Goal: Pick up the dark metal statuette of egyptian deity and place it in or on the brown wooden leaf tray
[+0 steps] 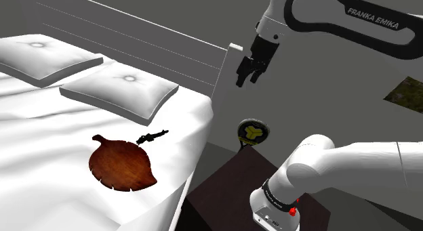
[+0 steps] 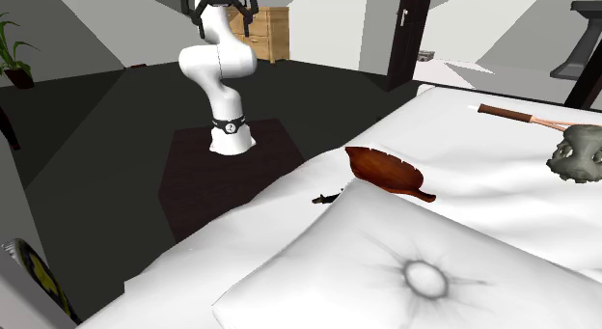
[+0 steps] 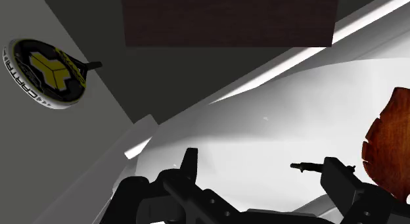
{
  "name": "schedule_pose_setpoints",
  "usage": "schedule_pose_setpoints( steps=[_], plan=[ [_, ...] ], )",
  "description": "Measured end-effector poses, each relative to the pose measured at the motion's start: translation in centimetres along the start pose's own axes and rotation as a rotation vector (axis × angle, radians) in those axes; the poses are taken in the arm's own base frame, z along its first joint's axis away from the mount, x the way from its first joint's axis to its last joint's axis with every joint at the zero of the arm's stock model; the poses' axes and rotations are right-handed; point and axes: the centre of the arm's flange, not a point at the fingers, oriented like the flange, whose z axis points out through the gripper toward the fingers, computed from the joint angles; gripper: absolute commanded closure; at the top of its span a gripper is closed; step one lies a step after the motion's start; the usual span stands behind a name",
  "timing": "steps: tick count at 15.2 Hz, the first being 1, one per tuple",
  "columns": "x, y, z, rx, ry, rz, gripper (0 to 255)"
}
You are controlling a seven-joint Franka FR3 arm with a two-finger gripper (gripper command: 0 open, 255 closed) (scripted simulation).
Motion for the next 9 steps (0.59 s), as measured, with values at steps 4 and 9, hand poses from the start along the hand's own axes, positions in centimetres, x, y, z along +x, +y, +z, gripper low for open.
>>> schedule_pose_setpoints(
  steps=[4,9],
  plan=[
    [1.9,-0.6,1.6,-0.001,-0.005,-0.061,0],
    [6.2,-3.1,6.3,-0.002,-0.017,-0.205,0]
  ],
)
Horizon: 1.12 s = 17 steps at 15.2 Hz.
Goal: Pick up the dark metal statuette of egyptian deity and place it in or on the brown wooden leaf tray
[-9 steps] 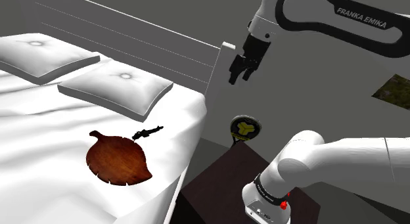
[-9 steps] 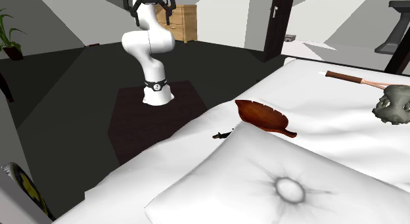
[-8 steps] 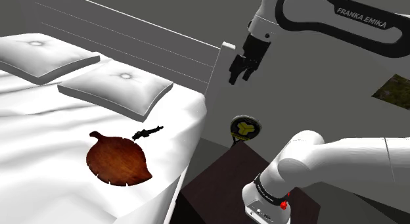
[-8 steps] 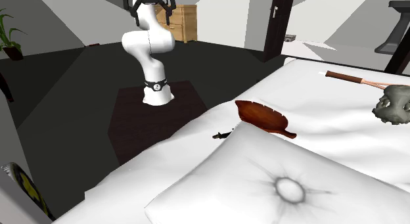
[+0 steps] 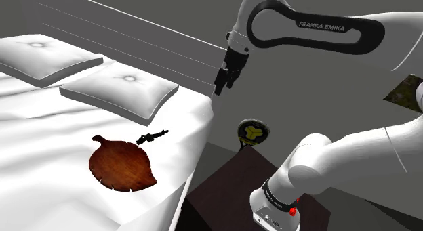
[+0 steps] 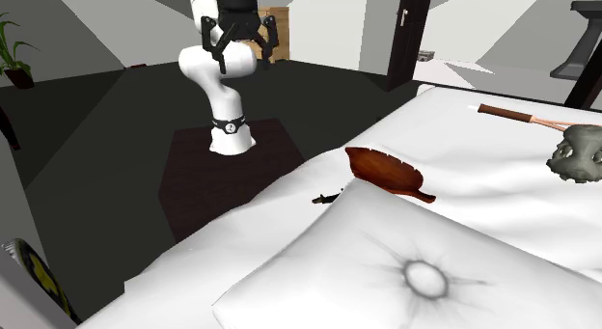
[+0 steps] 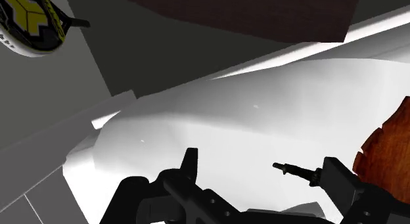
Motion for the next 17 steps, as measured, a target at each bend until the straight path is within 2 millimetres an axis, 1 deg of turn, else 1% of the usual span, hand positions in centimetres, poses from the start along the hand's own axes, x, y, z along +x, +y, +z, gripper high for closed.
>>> schedule_pose_setpoints(
  steps=[1,4,9,11,14,17],
  plan=[
    [1.0,-0.4,1.1,0.000,-0.002,-0.030,0],
    [3.4,-1.7,3.4,-0.001,-0.008,-0.119,0],
    [7.6,-4.3,8.2,-0.003,-0.018,-0.268,0],
    [8.6,-5.8,9.9,-0.004,-0.022,-0.327,0],
    [11.5,-7.7,12.8,-0.005,-0.028,-0.415,0],
    [12.9,-10.3,15.6,-0.006,-0.035,-0.505,0]
  ],
)
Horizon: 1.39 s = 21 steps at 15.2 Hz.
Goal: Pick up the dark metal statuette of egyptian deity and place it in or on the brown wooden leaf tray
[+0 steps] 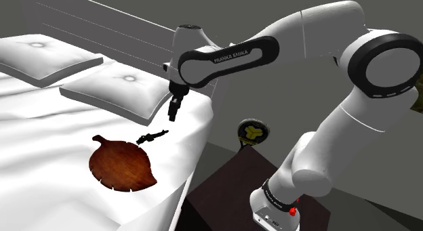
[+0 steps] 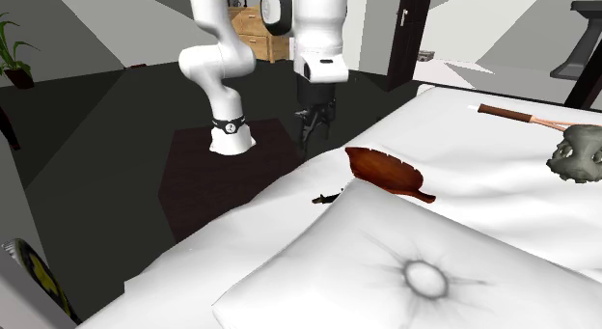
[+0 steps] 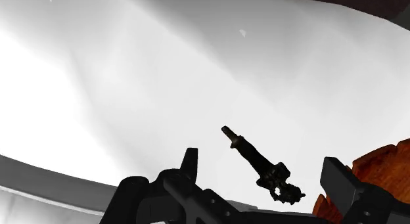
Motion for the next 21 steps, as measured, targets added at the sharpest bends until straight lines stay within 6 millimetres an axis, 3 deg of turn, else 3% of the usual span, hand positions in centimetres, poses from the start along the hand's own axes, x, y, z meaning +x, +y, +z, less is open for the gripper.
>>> schedule_pose_setpoints(
  steps=[9,17,21],
  plan=[
    [7.3,-4.0,8.1,-0.002,-0.018,-0.261,0],
    [7.9,-4.5,12.4,-0.002,-0.019,-0.286,0],
    [7.9,-4.5,12.9,-0.002,-0.019,-0.285,0]
  ],
)
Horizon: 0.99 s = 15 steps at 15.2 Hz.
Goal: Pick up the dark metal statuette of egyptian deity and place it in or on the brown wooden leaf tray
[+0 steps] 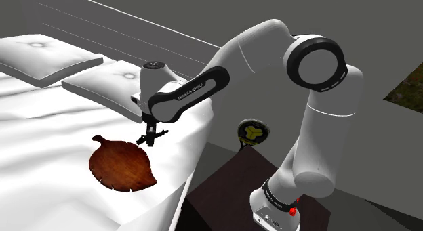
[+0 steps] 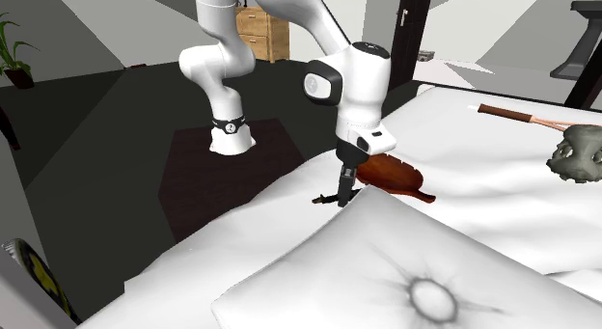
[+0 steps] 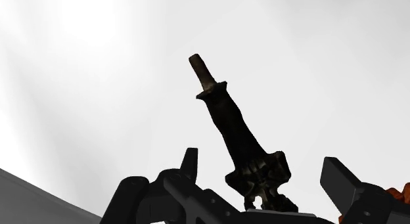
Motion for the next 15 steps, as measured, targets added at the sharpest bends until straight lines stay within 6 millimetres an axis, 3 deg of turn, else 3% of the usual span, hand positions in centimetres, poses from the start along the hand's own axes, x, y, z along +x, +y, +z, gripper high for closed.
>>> schedule_pose_setpoints(
  steps=[2,3,15],
  plan=[
    [0.01,0.00,0.02,0.000,0.000,0.000,0],
    [0.01,0.00,0.03,0.000,0.000,0.000,255],
    [-0.05,0.05,-0.62,0.000,0.000,0.000,255]
  ],
)
